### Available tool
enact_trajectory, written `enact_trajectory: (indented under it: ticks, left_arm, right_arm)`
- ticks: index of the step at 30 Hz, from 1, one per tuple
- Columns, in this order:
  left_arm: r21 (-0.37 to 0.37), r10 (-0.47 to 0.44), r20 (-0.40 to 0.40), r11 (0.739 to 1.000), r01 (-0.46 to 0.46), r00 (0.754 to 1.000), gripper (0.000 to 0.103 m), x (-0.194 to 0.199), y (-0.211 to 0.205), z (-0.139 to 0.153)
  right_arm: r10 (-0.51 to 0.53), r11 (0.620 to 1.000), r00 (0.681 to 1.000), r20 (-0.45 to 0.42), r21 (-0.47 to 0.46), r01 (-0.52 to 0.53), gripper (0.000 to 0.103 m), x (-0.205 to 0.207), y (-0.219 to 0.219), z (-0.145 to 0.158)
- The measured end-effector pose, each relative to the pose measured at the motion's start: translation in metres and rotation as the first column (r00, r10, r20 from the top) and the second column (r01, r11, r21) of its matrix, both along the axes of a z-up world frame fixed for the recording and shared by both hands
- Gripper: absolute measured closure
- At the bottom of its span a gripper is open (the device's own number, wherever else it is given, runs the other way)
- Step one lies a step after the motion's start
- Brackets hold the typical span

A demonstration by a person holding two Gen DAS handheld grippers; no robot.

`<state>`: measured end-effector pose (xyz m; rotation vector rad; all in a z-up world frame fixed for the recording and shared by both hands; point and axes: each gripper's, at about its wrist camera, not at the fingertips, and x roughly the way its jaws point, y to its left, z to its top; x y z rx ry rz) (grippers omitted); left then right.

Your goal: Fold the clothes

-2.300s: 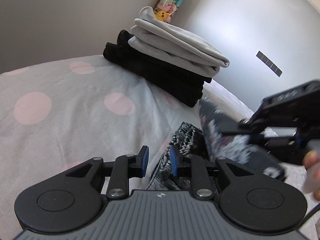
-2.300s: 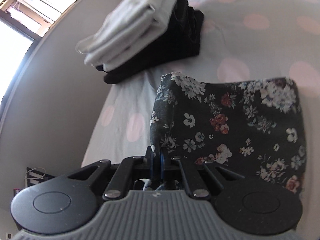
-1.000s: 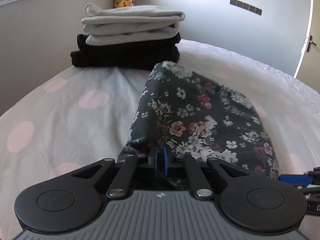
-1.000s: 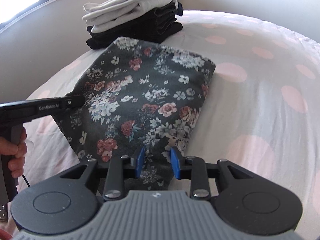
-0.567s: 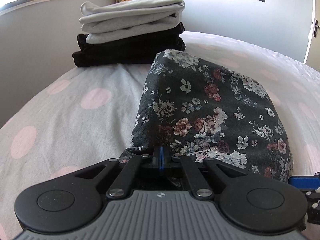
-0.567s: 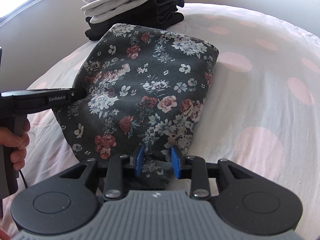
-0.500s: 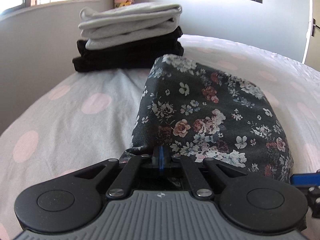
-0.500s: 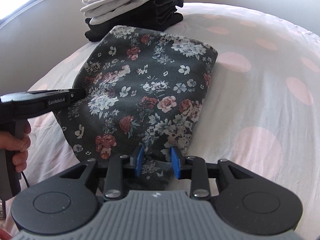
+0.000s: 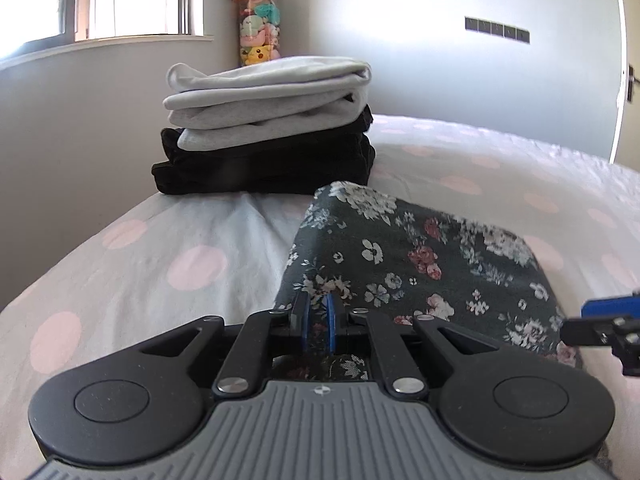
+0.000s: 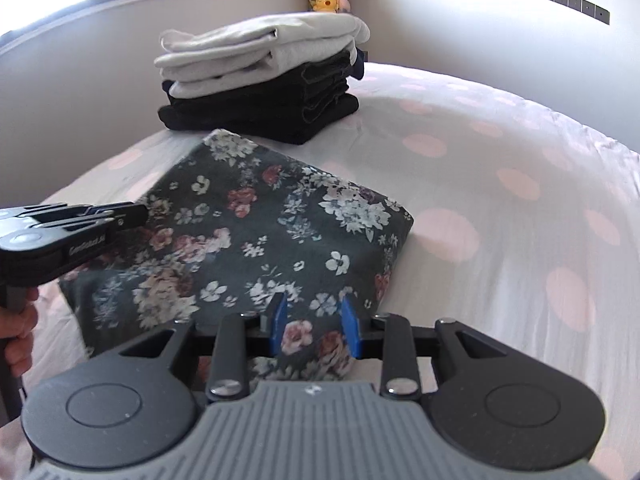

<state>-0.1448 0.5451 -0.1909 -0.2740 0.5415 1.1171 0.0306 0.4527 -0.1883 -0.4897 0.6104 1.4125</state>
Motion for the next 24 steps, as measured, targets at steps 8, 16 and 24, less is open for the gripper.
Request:
enact_trajectory:
  ticks: [8, 16, 24]
  left_arm:
    - [-0.058, -0.008, -0.036, 0.998, 0.006, 0.999, 0.094, 0.001, 0.014, -0.017]
    - [-0.037, -0.009, -0.007, 0.999, 0.009, 1.000, 0.090, -0.008, 0.001, -0.001]
    - [-0.073, 0.022, 0.004, 0.997, -0.021, 1.000, 0.080, -0.023, -0.001, 0.004]
  right_arm:
    - [-0.019, 0.999, 0.999, -0.040, -0.049, 0.018, 0.069, 0.006, 0.010, -0.023]
    - [-0.126, 0.992, 0.957, -0.263, -0.033, 0.121, 0.058, 0.038, -0.021, -0.013]
    - [-0.259, 0.966, 0.755, -0.603, -0.149, 0.212, 0.055, 0.078, -0.035, -0.049]
